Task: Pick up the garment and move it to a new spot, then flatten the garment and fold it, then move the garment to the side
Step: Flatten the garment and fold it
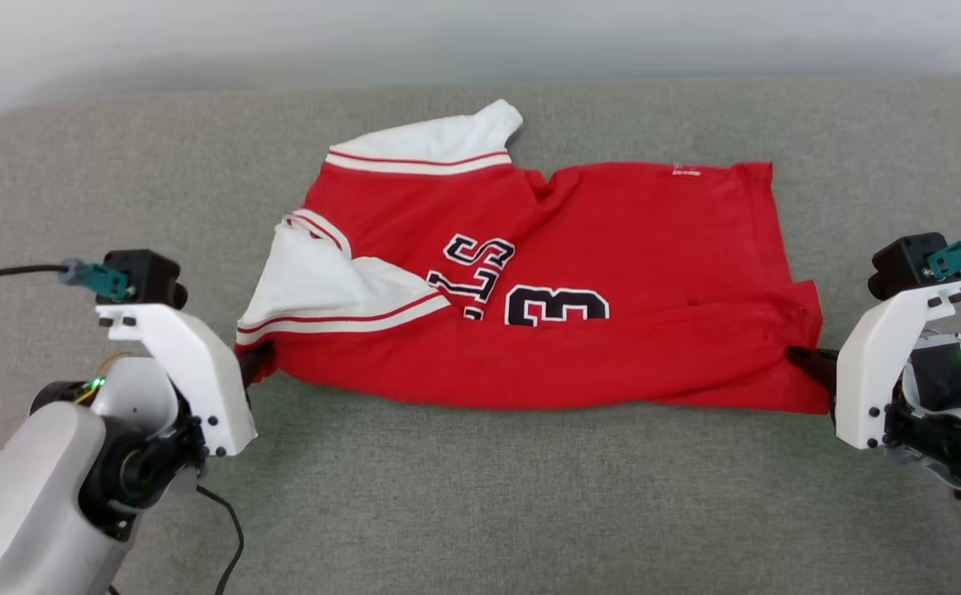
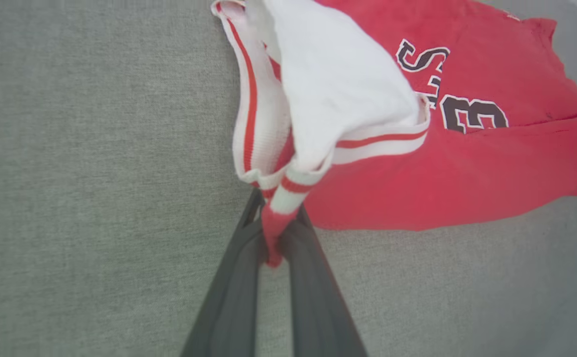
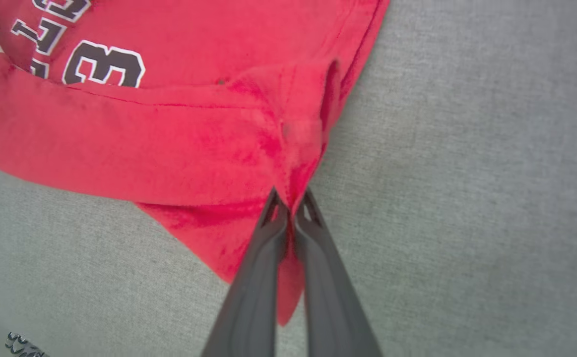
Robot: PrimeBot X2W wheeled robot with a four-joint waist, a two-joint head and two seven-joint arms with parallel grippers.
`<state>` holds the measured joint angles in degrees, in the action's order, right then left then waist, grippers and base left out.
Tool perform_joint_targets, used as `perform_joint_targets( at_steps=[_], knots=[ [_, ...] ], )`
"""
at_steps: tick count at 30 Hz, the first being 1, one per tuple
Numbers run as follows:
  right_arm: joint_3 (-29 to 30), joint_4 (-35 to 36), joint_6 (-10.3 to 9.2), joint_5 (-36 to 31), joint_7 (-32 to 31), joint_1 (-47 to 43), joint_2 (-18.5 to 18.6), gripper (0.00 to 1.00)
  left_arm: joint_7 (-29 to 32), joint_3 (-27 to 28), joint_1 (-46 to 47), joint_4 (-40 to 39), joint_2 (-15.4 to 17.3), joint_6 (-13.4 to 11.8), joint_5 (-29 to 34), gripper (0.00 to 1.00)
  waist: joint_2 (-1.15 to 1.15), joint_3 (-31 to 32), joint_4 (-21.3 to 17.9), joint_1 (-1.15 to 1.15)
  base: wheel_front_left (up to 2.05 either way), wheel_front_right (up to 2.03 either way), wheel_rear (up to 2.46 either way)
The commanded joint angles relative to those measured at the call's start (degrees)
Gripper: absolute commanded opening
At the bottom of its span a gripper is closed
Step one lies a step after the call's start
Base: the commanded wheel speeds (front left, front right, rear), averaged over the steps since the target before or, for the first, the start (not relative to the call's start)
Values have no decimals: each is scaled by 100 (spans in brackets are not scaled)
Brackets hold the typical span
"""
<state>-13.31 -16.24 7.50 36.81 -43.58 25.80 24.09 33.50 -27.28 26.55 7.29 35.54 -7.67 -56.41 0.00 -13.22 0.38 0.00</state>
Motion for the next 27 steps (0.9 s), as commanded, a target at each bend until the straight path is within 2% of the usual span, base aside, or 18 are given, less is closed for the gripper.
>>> perform_joint_targets(
  at_steps=[1, 6, 12, 18, 19, 20, 21, 22, 24, 27],
  knots=[
    [-14, 97, -2, -9, -2, -98, -15, 0, -79, 81, -163, -78, 39, -64, -67, 0, 0, 225, -56, 0, 0, 0, 0],
    [-42, 370, -2, -42, -136, -488, -25, 0, -236, 260, -856, -422, 223, -304, -208, 0, 0, 687, -104, 0, 0, 0, 0],
    [41, 785, -2, -10, -307, -1379, -65, 0, -336, 407, -2048, -732, 327, -642, -547, 0, 0, 1148, -97, 0, 0, 0, 0],
    [288, 787, -2, -69, -96, -2100, -213, 0, -572, 439, -2750, -689, 216, -673, -724, 0, 0, 1304, -53, 0, 0, 0, 0],
    [331, 723, -3, -71, -36, -2196, -264, 0, -699, 482, -2755, -615, 117, -663, -745, 3, 0, 1315, -44, 0, 0, 0, 0],
    [372, 687, -3, -89, 37, -2286, -305, 11, -757, 462, -2769, -542, 50, -627, -760, 48, 0, 1322, -37, 0, 0, 0, 0],
    [401, 690, -2, -113, 155, -2316, -343, 74, -803, 445, -2764, -470, 12, -596, -753, 100, 0, 1321, -37, 0, 0, 0, 0],
    [422, 706, -2, -99, 282, -2348, -385, 100, -883, 479, -2730, -403, -48, -567, -759, 100, 0, 1315, -43, 0, 0, 0, 0],
    [414, 741, -2, -91, 418, -2378, -406, 100, -930, 482, -2695, -364, -105, -531, -777, 100, 0, 1305, -55, 0, 0, 0, 0],
    [365, 927, -2, -171, 1034, -2386, -365, 100, -1046, 504, -2575, -307, -89, -435, -707, 100, 0, 1275, -118, 0, 0, 0, 0]
  ],
)
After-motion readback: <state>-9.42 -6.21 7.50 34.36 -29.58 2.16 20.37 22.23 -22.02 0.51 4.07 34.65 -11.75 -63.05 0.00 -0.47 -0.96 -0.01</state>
